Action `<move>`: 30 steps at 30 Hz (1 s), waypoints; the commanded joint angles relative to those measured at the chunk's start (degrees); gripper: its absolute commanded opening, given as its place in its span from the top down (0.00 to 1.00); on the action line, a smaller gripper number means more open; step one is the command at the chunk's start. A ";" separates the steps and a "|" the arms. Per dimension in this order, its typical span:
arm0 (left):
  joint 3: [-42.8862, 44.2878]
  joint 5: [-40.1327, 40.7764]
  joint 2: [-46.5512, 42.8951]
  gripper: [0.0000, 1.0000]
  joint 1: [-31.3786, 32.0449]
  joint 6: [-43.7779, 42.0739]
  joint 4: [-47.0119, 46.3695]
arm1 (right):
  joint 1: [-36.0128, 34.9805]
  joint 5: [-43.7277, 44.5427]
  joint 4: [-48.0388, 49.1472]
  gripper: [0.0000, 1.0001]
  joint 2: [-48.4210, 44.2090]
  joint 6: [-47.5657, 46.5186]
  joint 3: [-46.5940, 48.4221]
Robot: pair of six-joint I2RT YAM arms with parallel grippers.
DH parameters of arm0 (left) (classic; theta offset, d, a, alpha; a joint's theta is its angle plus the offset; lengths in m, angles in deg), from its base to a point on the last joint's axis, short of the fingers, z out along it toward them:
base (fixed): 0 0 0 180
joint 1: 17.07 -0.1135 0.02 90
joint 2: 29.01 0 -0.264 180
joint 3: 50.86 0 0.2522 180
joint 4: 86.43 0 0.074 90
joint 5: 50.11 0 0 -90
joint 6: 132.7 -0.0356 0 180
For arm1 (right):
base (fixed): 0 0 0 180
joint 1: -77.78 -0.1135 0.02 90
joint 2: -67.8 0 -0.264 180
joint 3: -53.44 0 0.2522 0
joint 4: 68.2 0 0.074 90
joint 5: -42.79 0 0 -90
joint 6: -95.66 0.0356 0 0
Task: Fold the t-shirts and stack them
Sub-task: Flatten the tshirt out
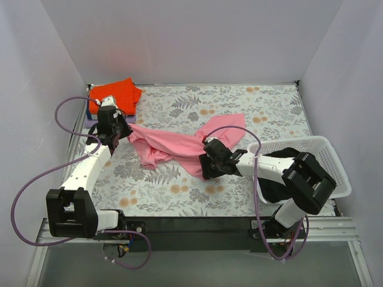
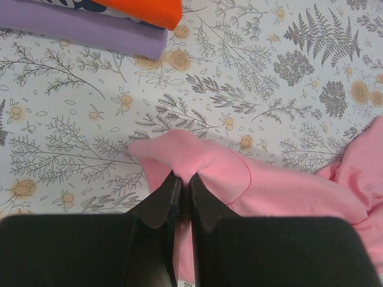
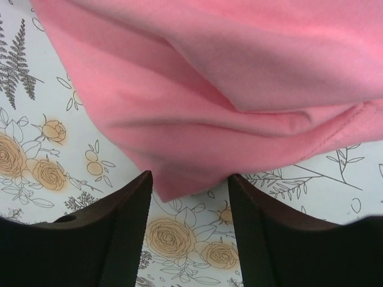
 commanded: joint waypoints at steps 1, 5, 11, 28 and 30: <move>-0.76 -0.81 -2.19 1.00 -0.72 -0.23 -1.36 | -0.45 2.29 1.68 0.42 2.02 0.97 1.93; -0.94 -1.07 -2.19 1.00 -0.90 -0.23 -1.36 | -0.45 3.08 1.51 0.83 2.20 1.32 1.67; -1.12 -1.86 -2.63 1.00 -0.99 -0.14 -1.36 | -0.45 6.41 -4.72 0.99 -1.92 1.41 2.63; -1.47 -3.00 -2.63 1.00 -0.99 -0.58 -0.74 | -2.03 7.91 -18.63 0.67 2.37 -5.97 24.69; -1.55 -3.00 -2.54 1.00 -0.99 -0.58 -0.65 | -2.47 8.09 -18.27 0.63 2.46 -5.53 25.05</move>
